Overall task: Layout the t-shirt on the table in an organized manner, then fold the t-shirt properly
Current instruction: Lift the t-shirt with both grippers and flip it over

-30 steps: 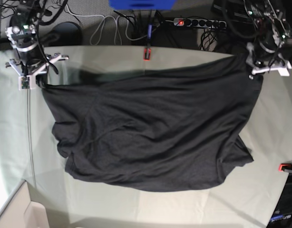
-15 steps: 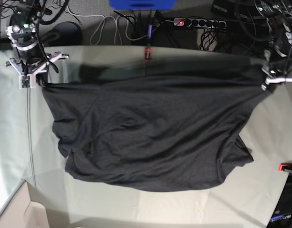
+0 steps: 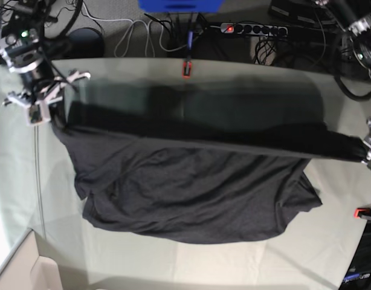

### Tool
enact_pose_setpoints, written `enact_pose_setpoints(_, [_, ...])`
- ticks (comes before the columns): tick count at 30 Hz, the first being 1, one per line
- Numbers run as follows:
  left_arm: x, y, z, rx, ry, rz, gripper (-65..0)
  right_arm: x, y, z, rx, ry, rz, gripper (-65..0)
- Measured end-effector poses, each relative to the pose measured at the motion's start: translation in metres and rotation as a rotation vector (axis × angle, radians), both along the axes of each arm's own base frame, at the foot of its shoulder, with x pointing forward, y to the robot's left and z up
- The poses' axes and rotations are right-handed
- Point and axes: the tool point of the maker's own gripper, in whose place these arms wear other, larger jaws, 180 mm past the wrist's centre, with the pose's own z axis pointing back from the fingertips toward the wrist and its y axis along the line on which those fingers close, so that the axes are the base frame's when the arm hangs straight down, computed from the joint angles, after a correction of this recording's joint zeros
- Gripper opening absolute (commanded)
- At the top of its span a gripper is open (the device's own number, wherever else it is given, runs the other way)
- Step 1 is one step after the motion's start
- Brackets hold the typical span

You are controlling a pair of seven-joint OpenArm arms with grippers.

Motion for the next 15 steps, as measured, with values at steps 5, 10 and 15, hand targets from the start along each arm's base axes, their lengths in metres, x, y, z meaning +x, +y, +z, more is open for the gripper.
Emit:
enact_pose_setpoints(5, [-0.014, 0.007, -0.058, -0.098, 0.131, 0.038, -65.0, -0.033, 0.02, -0.035, 0.068, 0.124, 0.005, -65.0])
enact_pose_setpoints(10, [-0.037, 0.004, -0.113, -0.207, 0.244, 0.079, -65.0, -0.048, 0.037, -0.062, 0.126, 0.2, 0.034, -65.0])
enact_pose_setpoints(15, [-0.068, -0.008, -0.158, -0.287, 0.359, 0.109, -65.0, -0.061, 0.035, -0.083, 0.138, 0.266, 0.033, -65.0])
